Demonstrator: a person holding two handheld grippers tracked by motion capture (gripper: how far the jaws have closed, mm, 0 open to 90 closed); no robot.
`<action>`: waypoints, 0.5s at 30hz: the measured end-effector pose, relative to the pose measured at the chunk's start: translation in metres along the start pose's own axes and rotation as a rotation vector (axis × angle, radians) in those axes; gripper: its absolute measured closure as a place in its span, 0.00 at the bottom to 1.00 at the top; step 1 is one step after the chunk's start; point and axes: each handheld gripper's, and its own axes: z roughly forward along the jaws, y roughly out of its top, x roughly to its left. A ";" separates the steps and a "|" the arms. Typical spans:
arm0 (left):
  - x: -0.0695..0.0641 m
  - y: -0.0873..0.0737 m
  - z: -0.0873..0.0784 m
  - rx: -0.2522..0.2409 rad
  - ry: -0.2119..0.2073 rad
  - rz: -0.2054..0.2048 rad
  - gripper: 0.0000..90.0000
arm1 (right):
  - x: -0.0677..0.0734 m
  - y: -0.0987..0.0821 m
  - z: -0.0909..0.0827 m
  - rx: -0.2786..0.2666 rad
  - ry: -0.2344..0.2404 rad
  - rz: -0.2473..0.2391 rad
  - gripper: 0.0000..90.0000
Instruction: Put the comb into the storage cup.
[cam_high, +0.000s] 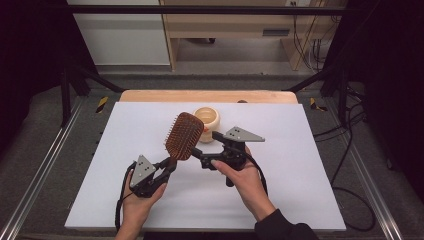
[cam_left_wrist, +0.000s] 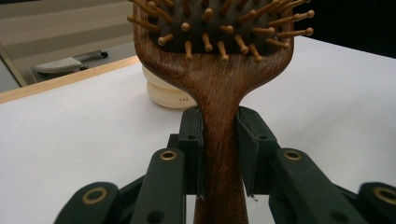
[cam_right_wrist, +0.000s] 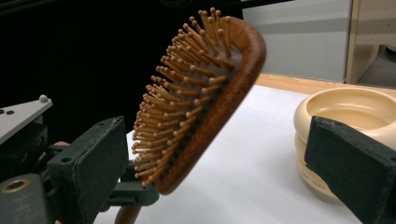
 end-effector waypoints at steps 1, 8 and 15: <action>0.000 0.000 0.000 0.000 0.000 0.000 0.80 | 0.000 0.000 0.000 0.000 0.000 0.000 0.07; -0.002 0.000 0.002 0.006 -0.010 0.012 0.80 | 0.001 0.000 0.011 -0.007 0.030 0.037 0.09; -0.005 0.000 0.002 0.002 -0.013 0.023 0.80 | 0.002 0.004 0.020 -0.019 0.074 0.073 0.15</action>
